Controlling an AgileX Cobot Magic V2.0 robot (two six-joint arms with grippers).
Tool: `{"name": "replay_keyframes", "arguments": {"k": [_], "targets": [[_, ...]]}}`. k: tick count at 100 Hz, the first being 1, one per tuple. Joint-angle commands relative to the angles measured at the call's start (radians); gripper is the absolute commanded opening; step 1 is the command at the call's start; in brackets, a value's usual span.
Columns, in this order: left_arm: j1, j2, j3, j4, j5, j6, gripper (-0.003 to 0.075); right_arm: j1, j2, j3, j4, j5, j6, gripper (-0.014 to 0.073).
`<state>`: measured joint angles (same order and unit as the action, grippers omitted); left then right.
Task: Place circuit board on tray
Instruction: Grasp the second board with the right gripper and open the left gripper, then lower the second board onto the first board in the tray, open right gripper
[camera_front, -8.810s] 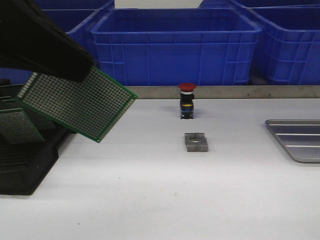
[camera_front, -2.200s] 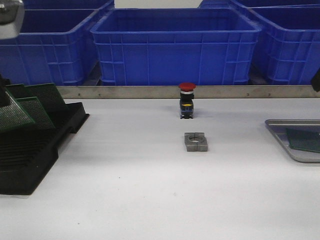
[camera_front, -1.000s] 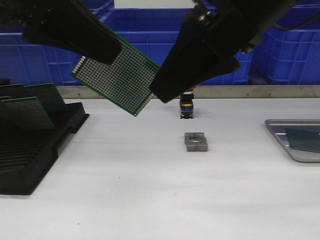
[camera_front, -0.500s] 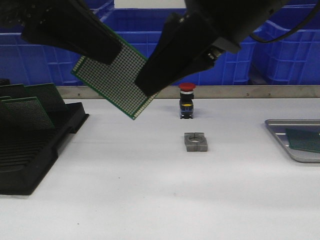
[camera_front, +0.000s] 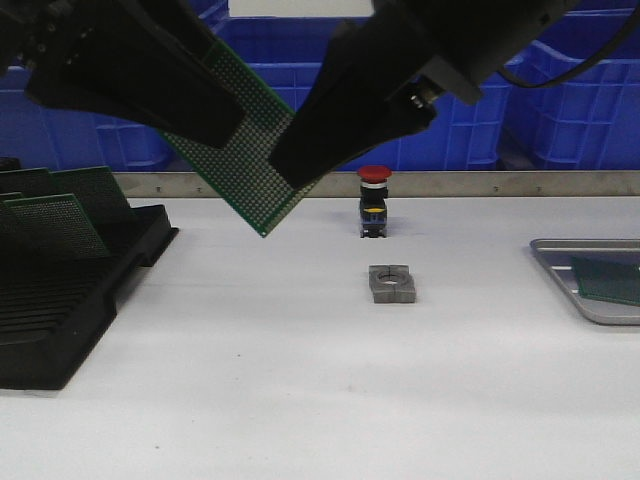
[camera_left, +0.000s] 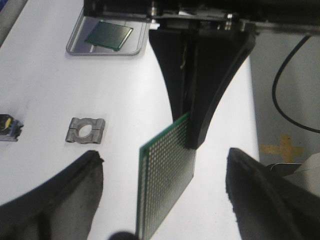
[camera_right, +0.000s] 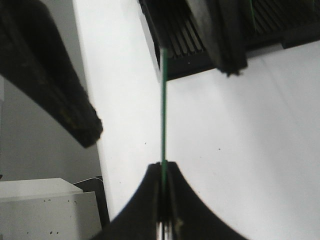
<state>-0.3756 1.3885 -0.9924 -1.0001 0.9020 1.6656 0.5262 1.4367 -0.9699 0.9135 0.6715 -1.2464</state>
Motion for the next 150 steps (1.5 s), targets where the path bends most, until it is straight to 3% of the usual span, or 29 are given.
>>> {"name": "replay_keyframes", "arguments": {"k": [1, 24, 54, 73, 92, 102, 117, 124, 150], "targets": [[0.009, -0.044, -0.041, -0.053, -0.034, -0.007, 0.0526, -0.056, -0.03, -0.016, 0.042, 0.022, 0.025, -0.0121], [0.097, -0.072, -0.077, -0.066, -0.041, -0.007, 0.0526, -0.31, -0.029, 0.046, 0.043, 0.033, 0.069, -0.0121], [0.11, -0.075, -0.08, -0.07, -0.041, -0.007, 0.0526, -0.63, 0.032, 0.077, 0.05, -0.101, 0.192, -0.0121], [0.11, -0.075, -0.08, -0.07, -0.041, -0.007, 0.0526, -0.7, 0.138, 0.077, 0.149, -0.208, 0.192, -0.0121], [0.11, -0.075, -0.08, -0.07, -0.041, -0.007, 0.0526, -0.701, 0.204, 0.077, 0.152, -0.302, 0.191, -0.0116], [0.11, -0.075, -0.08, -0.07, -0.042, -0.007, 0.0526, -0.701, 0.208, 0.077, 0.151, -0.302, 0.182, -0.0004], [0.11, -0.075, -0.08, -0.07, -0.044, -0.007, 0.0524, -0.701, 0.207, 0.075, 0.15, -0.299, 0.181, 0.0411], [0.11, -0.075, -0.08, -0.07, -0.044, -0.007, 0.0509, -0.701, 0.203, 0.075, 0.15, -0.298, 0.181, 0.0527], [0.129, -0.089, -0.087, -0.059, -0.061, -0.009, 0.036, -0.701, 0.129, 0.074, 0.122, -0.287, 0.181, 0.0517]]}}
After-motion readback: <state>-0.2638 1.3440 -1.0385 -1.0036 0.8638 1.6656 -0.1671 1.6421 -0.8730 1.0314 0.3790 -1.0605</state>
